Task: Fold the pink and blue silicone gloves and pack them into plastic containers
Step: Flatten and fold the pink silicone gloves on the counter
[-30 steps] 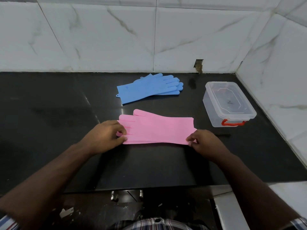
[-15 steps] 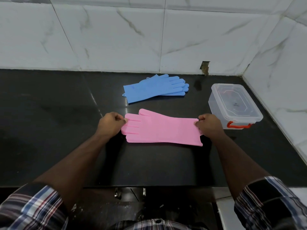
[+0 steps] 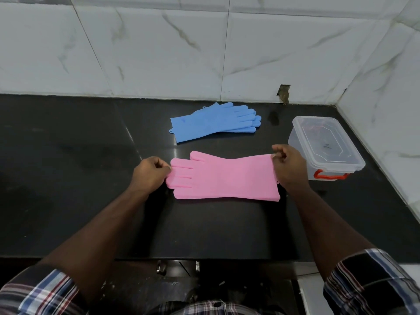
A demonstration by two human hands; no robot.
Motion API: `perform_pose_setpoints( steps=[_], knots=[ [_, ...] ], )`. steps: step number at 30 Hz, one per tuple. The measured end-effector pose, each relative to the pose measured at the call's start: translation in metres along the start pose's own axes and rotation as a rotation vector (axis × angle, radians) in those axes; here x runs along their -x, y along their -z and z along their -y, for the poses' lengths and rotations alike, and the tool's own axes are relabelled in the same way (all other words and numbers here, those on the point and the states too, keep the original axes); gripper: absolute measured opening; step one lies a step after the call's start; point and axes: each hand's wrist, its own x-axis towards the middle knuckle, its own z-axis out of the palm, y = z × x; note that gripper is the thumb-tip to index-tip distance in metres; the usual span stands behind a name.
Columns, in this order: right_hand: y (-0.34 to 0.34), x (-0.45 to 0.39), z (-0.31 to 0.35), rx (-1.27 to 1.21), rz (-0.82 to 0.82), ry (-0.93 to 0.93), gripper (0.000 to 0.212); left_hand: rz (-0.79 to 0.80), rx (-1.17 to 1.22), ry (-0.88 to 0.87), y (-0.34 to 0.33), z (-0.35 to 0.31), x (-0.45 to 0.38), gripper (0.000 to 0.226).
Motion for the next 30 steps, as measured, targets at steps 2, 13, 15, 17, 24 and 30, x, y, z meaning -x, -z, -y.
perform_pose_setpoints(
  steps=[2,13,15,17,24,30],
  knots=[
    [-0.003,-0.002,-0.005,0.083,0.125,-0.037,0.033,-0.003,-0.012,0.010,-0.001,0.001,0.001,0.006],
    [-0.001,-0.014,-0.016,0.368,0.508,-0.020,0.061,-0.087,-0.469,-0.524,-0.023,-0.025,0.021,0.032],
    [0.001,-0.018,-0.016,0.325,0.498,-0.075,0.060,0.142,-0.627,-0.642,-0.045,-0.040,0.030,0.047],
    [0.001,-0.023,-0.013,0.327,0.525,-0.111,0.060,0.333,-0.779,-0.672,-0.063,-0.051,0.030,0.065],
    [0.003,-0.030,-0.008,0.365,0.567,-0.068,0.063,0.510,-0.960,-0.670,-0.085,-0.068,0.009,0.089],
    [0.005,-0.035,-0.006,0.370,0.572,-0.058,0.059,0.550,-0.983,-0.655,-0.089,-0.061,0.005,0.096]
  ],
)
